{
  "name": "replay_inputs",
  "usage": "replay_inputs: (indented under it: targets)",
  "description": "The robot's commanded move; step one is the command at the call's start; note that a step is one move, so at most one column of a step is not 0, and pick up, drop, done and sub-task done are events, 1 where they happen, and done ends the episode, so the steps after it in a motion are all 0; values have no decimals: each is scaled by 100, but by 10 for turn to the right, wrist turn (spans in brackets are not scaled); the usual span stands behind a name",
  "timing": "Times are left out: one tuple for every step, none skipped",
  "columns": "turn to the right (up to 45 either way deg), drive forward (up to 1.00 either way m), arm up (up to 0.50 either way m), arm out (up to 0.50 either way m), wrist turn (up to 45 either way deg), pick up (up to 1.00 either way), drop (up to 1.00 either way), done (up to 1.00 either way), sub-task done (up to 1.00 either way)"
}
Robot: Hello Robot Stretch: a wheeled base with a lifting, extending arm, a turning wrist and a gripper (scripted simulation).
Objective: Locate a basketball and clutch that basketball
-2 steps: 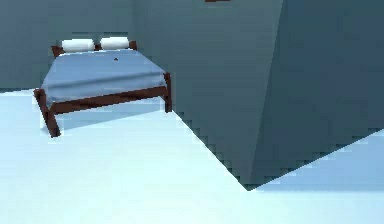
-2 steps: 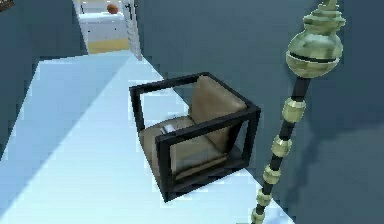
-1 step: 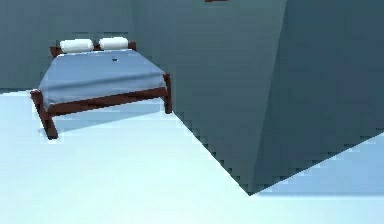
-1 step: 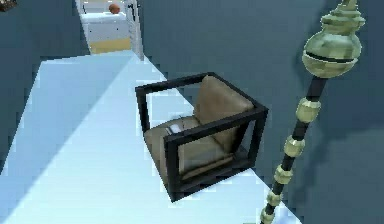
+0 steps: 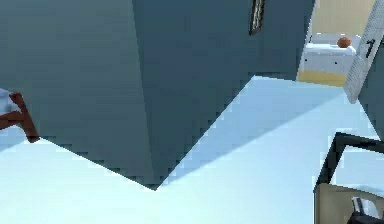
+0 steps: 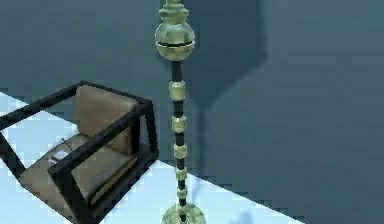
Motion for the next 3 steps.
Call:
replay_inputs:
  targets:
    - [0,60,0,0,0,0,0,0,0]
    - [270,0,0,0,0,0,0,0,0]
    - [0,100,0,0,0,0,0,0,0]
